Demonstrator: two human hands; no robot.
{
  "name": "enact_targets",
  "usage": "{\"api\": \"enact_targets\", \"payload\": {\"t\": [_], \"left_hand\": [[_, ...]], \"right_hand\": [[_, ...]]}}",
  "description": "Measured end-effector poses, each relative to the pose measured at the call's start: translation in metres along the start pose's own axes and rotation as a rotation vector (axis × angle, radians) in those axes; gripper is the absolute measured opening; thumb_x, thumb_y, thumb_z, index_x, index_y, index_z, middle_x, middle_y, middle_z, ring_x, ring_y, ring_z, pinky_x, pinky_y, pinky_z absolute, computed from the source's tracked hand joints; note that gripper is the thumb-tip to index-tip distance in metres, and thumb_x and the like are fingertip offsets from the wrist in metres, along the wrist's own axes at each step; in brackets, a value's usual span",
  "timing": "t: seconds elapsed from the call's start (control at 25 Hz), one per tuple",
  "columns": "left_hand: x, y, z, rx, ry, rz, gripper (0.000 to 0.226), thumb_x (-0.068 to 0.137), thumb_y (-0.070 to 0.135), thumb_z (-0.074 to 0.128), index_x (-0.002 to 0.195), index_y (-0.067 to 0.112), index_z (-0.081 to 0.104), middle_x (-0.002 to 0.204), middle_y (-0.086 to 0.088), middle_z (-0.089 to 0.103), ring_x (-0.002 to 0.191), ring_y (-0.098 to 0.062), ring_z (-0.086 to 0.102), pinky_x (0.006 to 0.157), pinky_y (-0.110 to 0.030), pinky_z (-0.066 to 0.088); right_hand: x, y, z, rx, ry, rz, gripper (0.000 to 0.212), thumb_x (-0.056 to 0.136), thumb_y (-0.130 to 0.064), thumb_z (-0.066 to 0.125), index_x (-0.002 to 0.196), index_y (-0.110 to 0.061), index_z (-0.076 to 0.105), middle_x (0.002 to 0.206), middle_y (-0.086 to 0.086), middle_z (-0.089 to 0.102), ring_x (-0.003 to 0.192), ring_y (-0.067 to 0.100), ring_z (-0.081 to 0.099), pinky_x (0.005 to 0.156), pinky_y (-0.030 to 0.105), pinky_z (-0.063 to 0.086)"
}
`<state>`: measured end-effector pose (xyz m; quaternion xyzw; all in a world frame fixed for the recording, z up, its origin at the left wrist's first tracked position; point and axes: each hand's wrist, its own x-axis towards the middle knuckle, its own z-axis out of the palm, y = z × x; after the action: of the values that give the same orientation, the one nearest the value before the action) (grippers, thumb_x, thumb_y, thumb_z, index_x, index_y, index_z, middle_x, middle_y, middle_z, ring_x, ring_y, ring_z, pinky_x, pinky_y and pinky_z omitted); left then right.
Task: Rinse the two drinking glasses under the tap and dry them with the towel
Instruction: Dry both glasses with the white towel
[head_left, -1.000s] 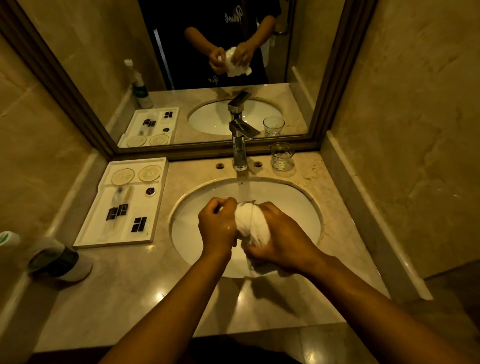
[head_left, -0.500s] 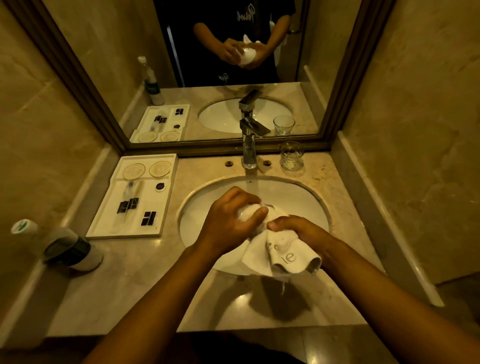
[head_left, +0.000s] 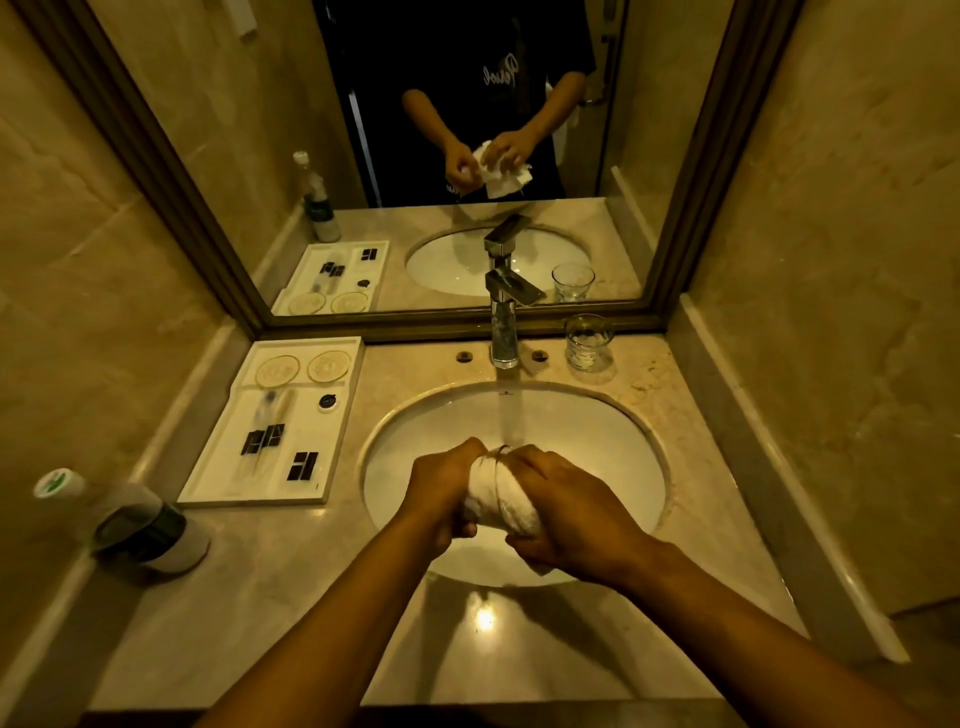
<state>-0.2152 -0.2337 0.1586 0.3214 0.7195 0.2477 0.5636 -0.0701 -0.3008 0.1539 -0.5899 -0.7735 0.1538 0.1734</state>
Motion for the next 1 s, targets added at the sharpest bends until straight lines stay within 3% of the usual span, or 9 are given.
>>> {"api": "enact_targets", "payload": {"t": [0.08,0.2,0.28,0.36,0.48,0.56,0.68,0.84,1.0], "left_hand": [[0.001,-0.001,-0.004,0.003,-0.133,-0.023,0.030,0.087,0.036,0.062,0.088,0.008,0.072,0.062,-0.009,0.065,0.054,-0.024,0.055,0.045,-0.023,0.040],[-0.001,-0.001,-0.008,0.025,-0.238,0.166,0.038,0.094,0.050,0.056,0.100,0.015,0.069,0.086,-0.010,0.073,0.073,-0.027,0.069,0.044,-0.029,0.051],[-0.003,-0.003,-0.008,0.123,-0.196,0.482,0.027,0.095,0.046,0.060,0.099,0.021,0.067,0.098,-0.005,0.070,0.083,-0.025,0.070,0.050,-0.033,0.059],[0.000,-0.007,-0.009,0.290,-0.113,0.882,0.019,0.091,0.045,0.065,0.093,0.026,0.067,0.096,0.007,0.067,0.086,-0.012,0.066,0.064,-0.022,0.059],[0.008,-0.011,-0.009,0.356,0.016,1.155,0.024,0.084,0.049,0.063,0.088,0.026,0.068,0.088,0.011,0.065,0.084,-0.005,0.062,0.072,-0.010,0.047],[0.007,-0.012,-0.006,0.205,0.048,1.070,0.016,0.083,0.042,0.066,0.081,0.026,0.066,0.083,0.008,0.068,0.080,-0.007,0.064,0.070,-0.018,0.051],[0.006,-0.012,0.002,0.030,0.055,0.792,0.016,0.087,0.027,0.071,0.075,0.019,0.065,0.075,0.000,0.067,0.071,-0.021,0.067,0.055,-0.029,0.050],[0.015,-0.012,0.005,-0.135,-0.001,0.072,0.019,0.082,0.029,0.067,0.079,0.011,0.067,0.065,-0.011,0.065,0.055,-0.026,0.056,0.043,-0.023,0.041],[0.025,-0.029,-0.009,-0.245,-0.380,-0.335,0.028,0.084,0.036,0.068,0.086,0.009,0.067,0.062,-0.009,0.063,0.046,-0.020,0.059,0.035,-0.017,0.040]], "right_hand": [[-0.002,0.001,0.003,0.005,-0.005,0.034,0.082,0.072,-0.040,0.078,0.142,-0.033,0.038,0.137,-0.012,0.050,0.114,0.011,0.054,0.087,0.019,0.047],[0.000,-0.003,0.002,0.449,-0.018,0.347,0.071,0.068,-0.031,0.083,0.132,-0.034,0.052,0.126,-0.011,0.060,0.108,0.010,0.062,0.088,0.025,0.055],[0.004,0.000,-0.009,0.895,-0.091,0.550,0.050,0.074,-0.024,0.082,0.119,-0.028,0.062,0.111,-0.004,0.070,0.094,0.012,0.069,0.081,0.030,0.058],[0.002,0.004,-0.020,1.309,-0.245,0.671,0.032,0.082,-0.023,0.072,0.111,-0.013,0.066,0.097,0.008,0.075,0.080,0.016,0.073,0.071,0.032,0.056],[-0.003,0.007,-0.021,1.415,-0.308,0.565,0.041,0.084,-0.028,0.072,0.120,-0.014,0.063,0.103,0.011,0.076,0.090,0.024,0.074,0.079,0.036,0.058],[-0.003,0.003,-0.012,1.233,-0.242,0.460,0.046,0.080,-0.030,0.078,0.123,-0.027,0.061,0.110,0.005,0.075,0.099,0.023,0.072,0.087,0.041,0.059],[0.000,-0.003,-0.002,0.837,-0.092,0.372,0.061,0.070,-0.039,0.085,0.122,-0.040,0.052,0.115,-0.013,0.067,0.099,0.010,0.069,0.085,0.028,0.059],[0.002,0.005,0.012,0.167,0.019,0.103,0.081,0.071,-0.040,0.082,0.141,-0.032,0.042,0.136,-0.010,0.052,0.116,0.013,0.056,0.093,0.026,0.052],[0.003,0.021,0.022,-0.277,0.086,-0.348,0.074,0.079,-0.029,0.077,0.144,-0.029,0.040,0.138,0.000,0.054,0.113,0.022,0.056,0.088,0.038,0.051]]}}
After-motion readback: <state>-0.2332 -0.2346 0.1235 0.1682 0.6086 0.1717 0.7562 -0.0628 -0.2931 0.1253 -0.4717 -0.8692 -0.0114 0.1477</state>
